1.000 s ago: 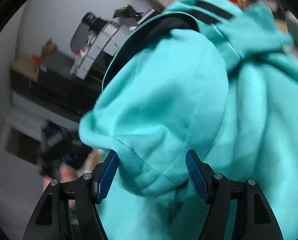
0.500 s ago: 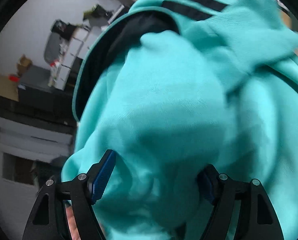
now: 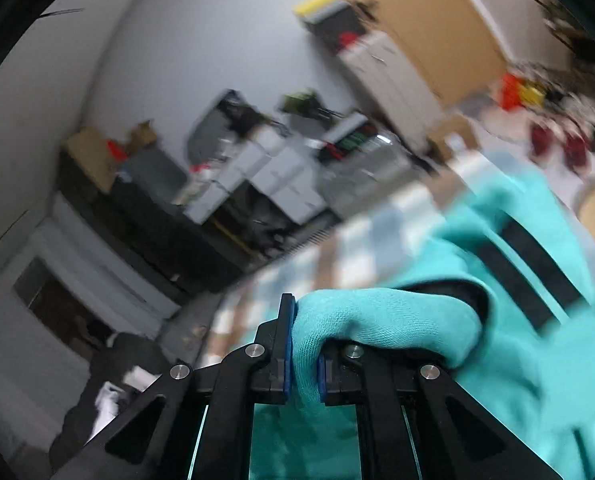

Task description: Fold large clothes

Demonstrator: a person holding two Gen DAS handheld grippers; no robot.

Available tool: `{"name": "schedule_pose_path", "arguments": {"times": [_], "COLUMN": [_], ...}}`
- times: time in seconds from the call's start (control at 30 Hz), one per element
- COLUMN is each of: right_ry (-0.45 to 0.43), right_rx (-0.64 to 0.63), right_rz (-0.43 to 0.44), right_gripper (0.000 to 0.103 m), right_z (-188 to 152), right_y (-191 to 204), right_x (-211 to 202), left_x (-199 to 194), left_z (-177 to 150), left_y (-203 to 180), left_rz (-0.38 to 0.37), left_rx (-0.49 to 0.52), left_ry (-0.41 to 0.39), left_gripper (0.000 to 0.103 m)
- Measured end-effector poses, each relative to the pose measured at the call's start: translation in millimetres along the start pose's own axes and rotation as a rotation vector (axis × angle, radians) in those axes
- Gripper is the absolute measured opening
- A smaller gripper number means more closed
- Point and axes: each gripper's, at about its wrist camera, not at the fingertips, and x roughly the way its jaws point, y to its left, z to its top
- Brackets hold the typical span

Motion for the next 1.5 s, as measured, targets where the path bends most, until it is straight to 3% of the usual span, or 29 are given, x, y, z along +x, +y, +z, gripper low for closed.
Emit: {"name": "schedule_pose_path", "arguments": {"times": [0.03, 0.17, 0.2, 0.23, 0.27, 0.3, 0.4, 0.47, 0.57, 0.63, 0.7, 0.77, 0.87, 0.93, 1.03, 1.13, 1.23, 1.33, 1.4, 1.5], "right_ry": [0.024, 0.172, 0.19, 0.196, 0.205, 0.206, 0.164, 0.076, 0.02, 0.088, 0.135, 0.222, 0.371, 0.44, 0.383, 0.333, 0.234, 0.137, 0.067, 0.045], "right_rx": [0.019, 0.146, 0.152, 0.146, 0.13, 0.101, -0.006, -0.071, -0.177, -0.268, -0.332, -0.421, -0.448, -0.427, -0.419, -0.303, -0.176, -0.027, 0.011, 0.03], "right_rz": [-0.035, -0.095, -0.117, -0.128, -0.153, -0.217, -0.32, -0.391, -0.267, -0.172, -0.161, -0.241, -0.383, -0.431, -0.408, -0.389, -0.31, -0.187, -0.142, -0.186], "right_gripper": [0.009, 0.037, 0.04, 0.041, 0.043, 0.051, 0.055, 0.056, 0.072, 0.073, 0.072, 0.068, 0.038, 0.037, 0.037, 0.039, 0.047, 0.062, 0.065, 0.067], "right_z": [-1, -32, -37, -38, -36, -37, -29, -26, -24, -29, -41, -63, -104, -134, -145, -143, -145, -161, -169, -174], "right_y": [-9, -53, -56, -56, -53, -45, -15, 16, 56, 90, 112, 130, 114, 86, 80, 75, 77, 74, 70, 63], "right_x": [5, -9, -17, -22, -29, -39, -58, -72, -78, -60, -42, -8, 34, 48, 32, -3, -49, -95, -113, -127], "left_x": [2, 0, -3, -5, -9, -15, -35, -44, -50, -50, -49, -50, -46, -44, -42, -42, -40, -32, -21, 9], "left_z": [0, -2, -3, -4, -5, -6, -10, -14, -23, -28, -31, -32, -30, -29, -28, -29, -33, -35, -37, -40], "left_y": [0, 0, 0, 0, -1, -2, -10, -16, -23, -27, -28, -25, -26, -28, -30, -35, -44, -59, -72, -85], "left_rz": [0.004, 0.056, 0.074, 0.1, 0.121, 0.116, 0.1, 0.086, 0.109, 0.15, 0.194, 0.229, 0.245, 0.264, 0.278, 0.278, 0.239, 0.189, 0.162, 0.187], "left_rx": [0.002, 0.023, 0.017, 0.016, 0.021, 0.036, 0.089, 0.124, 0.187, 0.226, 0.257, 0.274, 0.279, 0.285, 0.301, 0.319, 0.326, 0.354, 0.39, 0.451], "left_ry": [0.01, 0.031, 0.043, 0.054, 0.062, 0.062, 0.034, 0.018, 0.002, -0.007, -0.029, -0.039, -0.044, -0.048, -0.041, -0.045, -0.057, -0.066, -0.074, -0.042], "left_gripper": [0.004, 0.009, 0.021, 0.04, 0.046, 0.048, 0.048, 0.05, 0.054, 0.054, 0.054, 0.054, 0.054, 0.054, 0.054, 0.054, 0.054, 0.054, 0.054, 0.054]}}
